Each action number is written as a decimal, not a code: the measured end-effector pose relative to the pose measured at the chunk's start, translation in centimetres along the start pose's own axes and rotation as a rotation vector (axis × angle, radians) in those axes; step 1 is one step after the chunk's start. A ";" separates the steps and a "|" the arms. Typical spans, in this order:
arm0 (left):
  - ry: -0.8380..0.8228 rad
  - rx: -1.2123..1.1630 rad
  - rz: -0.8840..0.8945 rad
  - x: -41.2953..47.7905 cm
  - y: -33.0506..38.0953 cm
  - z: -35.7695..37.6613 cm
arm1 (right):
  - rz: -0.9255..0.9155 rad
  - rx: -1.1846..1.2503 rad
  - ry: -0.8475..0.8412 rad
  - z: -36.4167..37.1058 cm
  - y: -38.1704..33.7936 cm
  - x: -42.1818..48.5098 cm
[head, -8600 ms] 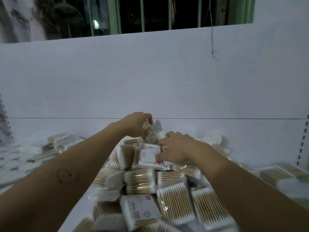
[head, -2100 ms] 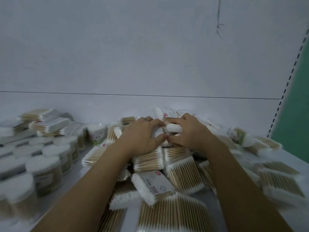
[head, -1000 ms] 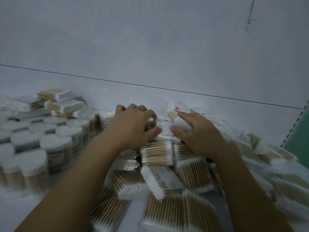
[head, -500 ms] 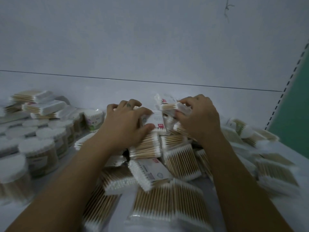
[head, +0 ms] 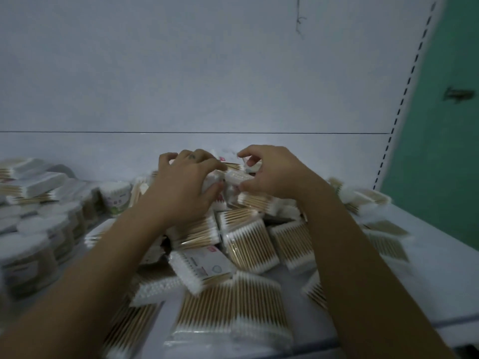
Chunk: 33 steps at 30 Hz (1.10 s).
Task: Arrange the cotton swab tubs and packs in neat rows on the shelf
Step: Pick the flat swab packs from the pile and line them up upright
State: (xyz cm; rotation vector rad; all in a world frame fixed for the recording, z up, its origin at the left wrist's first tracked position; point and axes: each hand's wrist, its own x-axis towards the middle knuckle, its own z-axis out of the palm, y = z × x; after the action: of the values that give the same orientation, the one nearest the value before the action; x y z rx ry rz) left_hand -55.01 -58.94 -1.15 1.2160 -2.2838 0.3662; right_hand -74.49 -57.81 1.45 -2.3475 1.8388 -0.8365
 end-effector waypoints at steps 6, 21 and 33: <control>-0.034 0.045 0.093 2.6 2.8 -1.1 | -0.007 0.043 0.045 -3.3 0.8 0.7; -0.183 0.141 0.277 5.1 10.1 0.6 | 0.266 -0.085 0.183 -8.3 12.4 -3.7; -0.342 0.085 0.267 8.9 15.2 3.6 | 0.459 -0.176 0.030 -2.8 21.1 -2.2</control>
State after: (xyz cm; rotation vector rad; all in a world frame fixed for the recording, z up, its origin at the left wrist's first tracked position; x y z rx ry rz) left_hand -72.81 -58.24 0.98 1.0821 -2.7633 0.3784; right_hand -94.78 -61.22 -4.46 -1.8694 2.4118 -0.6768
